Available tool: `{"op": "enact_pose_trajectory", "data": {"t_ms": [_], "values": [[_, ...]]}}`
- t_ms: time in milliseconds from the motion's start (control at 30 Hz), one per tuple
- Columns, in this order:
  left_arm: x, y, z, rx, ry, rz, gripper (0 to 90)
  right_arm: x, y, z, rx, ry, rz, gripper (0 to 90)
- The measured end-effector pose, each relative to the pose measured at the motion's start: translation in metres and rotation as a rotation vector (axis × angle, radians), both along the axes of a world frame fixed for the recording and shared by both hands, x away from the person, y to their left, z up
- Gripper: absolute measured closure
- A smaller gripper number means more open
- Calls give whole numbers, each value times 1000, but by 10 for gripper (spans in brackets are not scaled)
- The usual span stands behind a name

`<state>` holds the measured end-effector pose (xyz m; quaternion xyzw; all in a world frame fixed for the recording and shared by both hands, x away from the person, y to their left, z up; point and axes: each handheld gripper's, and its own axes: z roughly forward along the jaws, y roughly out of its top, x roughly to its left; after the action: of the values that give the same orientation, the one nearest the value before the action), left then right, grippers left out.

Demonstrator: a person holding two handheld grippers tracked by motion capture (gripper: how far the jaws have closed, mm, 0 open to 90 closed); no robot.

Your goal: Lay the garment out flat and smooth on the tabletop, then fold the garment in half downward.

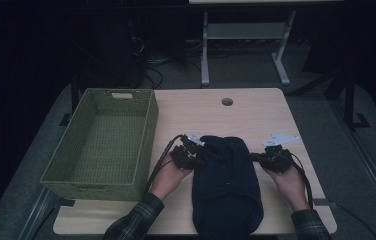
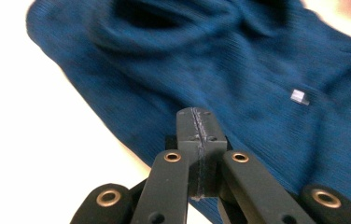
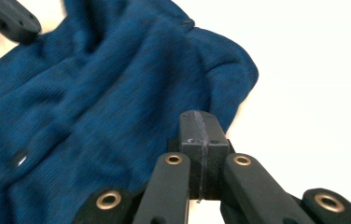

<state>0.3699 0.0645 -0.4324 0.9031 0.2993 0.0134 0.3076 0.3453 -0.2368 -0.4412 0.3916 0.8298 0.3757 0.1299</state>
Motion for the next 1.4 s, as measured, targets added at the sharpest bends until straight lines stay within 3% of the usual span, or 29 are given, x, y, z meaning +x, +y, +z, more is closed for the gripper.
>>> {"op": "enact_pose_trajectory", "data": {"t_ms": [67, 133, 267, 300, 333, 633, 833, 933, 1033, 1200, 1233, 1400], "values": [[7, -3, -7, -11, 5, 13, 900, 10, 2, -4, -4, 14, -4, 900], [11, -5, -14, 6, 15, 8, 900, 18, 5, -9, 10, 16, 4, 900], [13, -4, -18, 7, 26, 2, 900, 24, 12, -21, -53, 53, 9, 900], [12, -3, -18, 41, 25, 0, 900, 24, 13, -22, -85, 48, 7, 900], [12, -1, -20, 34, 34, 5, 900, 24, 13, -23, -115, 44, 2, 900], [8, 4, -20, 34, 41, 19, 900, 22, 9, -22, -168, 21, 5, 900], [7, 7, -19, 43, 42, 14, 900, 24, 6, -23, -151, 28, 9, 900], [9, 9, -16, 39, 51, 5, 900, 26, -2, -22, -72, 78, -3, 900], [11, 11, -12, 34, 45, 4, 899, 25, -6, -16, -43, 88, 4, 898], [15, 12, -2, 27, 36, 7, 761, 27, -11, -2, -12, 70, 25, 784], [16, 12, 1, 24, 34, 5, 731, 28, -11, 0, -13, 88, 26, 756], [21, 12, 15, 19, 0, -1, 603, 32, -13, 7, -13, 63, 21, 643]]}}
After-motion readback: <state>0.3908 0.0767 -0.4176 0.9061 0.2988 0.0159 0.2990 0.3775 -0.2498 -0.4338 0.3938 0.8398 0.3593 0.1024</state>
